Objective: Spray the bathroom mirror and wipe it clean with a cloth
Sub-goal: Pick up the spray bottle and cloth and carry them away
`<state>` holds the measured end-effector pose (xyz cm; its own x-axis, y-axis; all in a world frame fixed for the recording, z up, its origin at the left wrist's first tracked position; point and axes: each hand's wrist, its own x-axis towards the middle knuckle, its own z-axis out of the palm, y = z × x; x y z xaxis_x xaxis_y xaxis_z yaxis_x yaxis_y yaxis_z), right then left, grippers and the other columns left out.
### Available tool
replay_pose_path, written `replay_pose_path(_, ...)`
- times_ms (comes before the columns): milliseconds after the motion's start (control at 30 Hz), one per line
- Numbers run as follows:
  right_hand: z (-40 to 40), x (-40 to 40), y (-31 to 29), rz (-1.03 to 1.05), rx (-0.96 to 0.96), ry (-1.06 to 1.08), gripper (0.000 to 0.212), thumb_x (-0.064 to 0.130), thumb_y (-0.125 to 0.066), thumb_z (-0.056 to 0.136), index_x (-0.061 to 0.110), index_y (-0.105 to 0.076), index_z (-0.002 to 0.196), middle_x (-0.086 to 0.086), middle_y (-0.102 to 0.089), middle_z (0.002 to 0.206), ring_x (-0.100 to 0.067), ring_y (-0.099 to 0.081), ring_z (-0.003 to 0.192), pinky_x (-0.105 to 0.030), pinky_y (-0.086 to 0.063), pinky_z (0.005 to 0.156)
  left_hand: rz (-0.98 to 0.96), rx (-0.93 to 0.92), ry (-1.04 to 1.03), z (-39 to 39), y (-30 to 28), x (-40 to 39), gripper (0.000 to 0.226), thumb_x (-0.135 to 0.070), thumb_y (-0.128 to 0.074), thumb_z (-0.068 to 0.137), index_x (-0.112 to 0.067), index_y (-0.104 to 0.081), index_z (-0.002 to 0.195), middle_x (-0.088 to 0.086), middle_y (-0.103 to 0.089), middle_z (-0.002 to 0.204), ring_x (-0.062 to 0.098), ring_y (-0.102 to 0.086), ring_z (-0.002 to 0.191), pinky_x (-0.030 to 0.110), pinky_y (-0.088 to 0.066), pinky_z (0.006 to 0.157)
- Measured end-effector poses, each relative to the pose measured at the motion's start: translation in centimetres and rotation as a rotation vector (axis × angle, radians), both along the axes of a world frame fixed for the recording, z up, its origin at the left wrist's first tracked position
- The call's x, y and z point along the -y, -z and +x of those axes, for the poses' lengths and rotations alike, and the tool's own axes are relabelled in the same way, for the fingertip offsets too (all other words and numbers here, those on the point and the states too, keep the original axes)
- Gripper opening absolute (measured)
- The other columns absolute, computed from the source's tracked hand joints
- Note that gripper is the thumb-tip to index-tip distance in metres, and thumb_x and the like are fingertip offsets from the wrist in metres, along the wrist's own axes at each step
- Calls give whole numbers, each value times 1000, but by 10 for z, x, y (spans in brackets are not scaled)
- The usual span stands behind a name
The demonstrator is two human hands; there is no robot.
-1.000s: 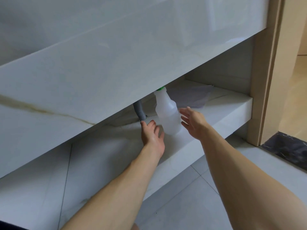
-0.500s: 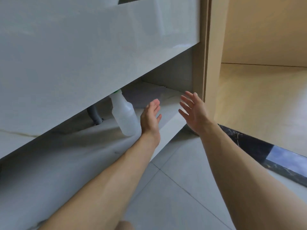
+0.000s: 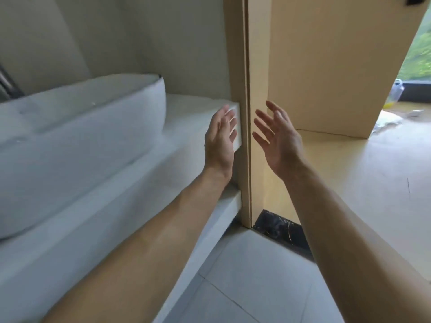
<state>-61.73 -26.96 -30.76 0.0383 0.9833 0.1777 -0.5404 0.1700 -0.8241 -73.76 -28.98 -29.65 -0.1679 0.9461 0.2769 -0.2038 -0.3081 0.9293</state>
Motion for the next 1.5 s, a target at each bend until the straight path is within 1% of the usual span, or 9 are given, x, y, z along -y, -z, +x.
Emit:
replay_pose_path(133, -31, 13, -102, -15, 56, -20, 44, 20, -58, 96, 20, -51, 139, -9, -65, 132, -21, -61, 123, -39, -43, 109, -9, 35, -46, -31, -101, 20, 38, -26, -32, 109, -20, -41, 145, 5, -51, 146, 15, -53, 131, 34, -41, 113)
replay_pose_path(500, -171, 56, -257, -245, 221, -260, 27, 10, -52, 100, 15, -62, 125, -14, -68, 119, -28, -66, 113, -44, -49, 106, -201, 72, -465, -227, -279, 99, 33, -22, -44, 106, -19, -49, 138, 5, -56, 136, 18, -55, 128, 33, -43, 110)
replay_pose_path(733, -271, 95, -256, -329, 513, -510, 23, 12, -54, 98, 19, -67, 115, -11, -67, 119, -24, -68, 105, -42, -53, 101, -810, -659, -851, -364, -265, 192, 45, -25, -55, 97, -13, -50, 140, 8, -54, 142, 28, -53, 126, 34, -40, 100)
replay_pose_path(900, -319, 124, -233, -332, 755, -735, 23, 11, -55, 96, 19, -72, 108, -8, -70, 115, -23, -71, 101, -37, -53, 95, -1198, -607, -708, -387, -246, 236, 71, -35, -75, 81, -3, -46, 137, 12, -54, 138, 33, -59, 118, 35, -50, 96)
replay_pose_path(1033, -334, 138, -224, -378, 809, -828, 25, 7, -50, 97, 14, -70, 110, -9, -70, 112, -27, -70, 103, -42, -53, 98, -1281, -526, -581, -386, -242, 243, 56, -43, -76, 78, -5, -58, 115, 9, -67, 113, 28, -68, 96, 32, -50, 60)
replay_pose_path(1167, -334, 140, -217, -374, 835, -874, 25, 2, -50, 96, 18, -70, 98, -14, -70, 111, -29, -71, 101, -45, -55, 97, -1331, -452, -528, -389, -236, 245, 57, -45, -78, 75, -10, -58, 116, 9, -67, 114, 28, -66, 97, 46, -54, 83)
replay_pose_path(1367, -325, 146, -218, -188, 1006, -881, 20, 9, -61, 88, 21, -72, 99, -10, -74, 101, -25, -72, 97, -41, -56, 97, -1331, -514, -558, -389, -230, 237, 67, -42, -79, 70, -9, -55, 123, 10, -62, 124, 31, -62, 107, 42, -54, 73)
replay_pose_path(1433, -323, 149, -219, -77, 1103, -889, 19, 14, -63, 84, 26, -72, 96, -1, -76, 96, -22, -71, 96, -38, -55, 96, -1291, -632, -579, -386, -226, 233, 63, -40, -77, 74, -8, -55, 123, 8, -61, 123, 30, -60, 109, 38, -51, 75)
replay_pose_path(1500, -322, 152, -221, 51, 1202, -906, 21, 14, -64, 83, 25, -73, 99, 5, -74, 96, -17, -68, 96, -29, -54, 89, -1160, -1022, -651, -386, -223, 227, 55, -39, -72, 78, -11, -54, 122, 6, -57, 121, 29, -57, 111, 38, -50, 85)
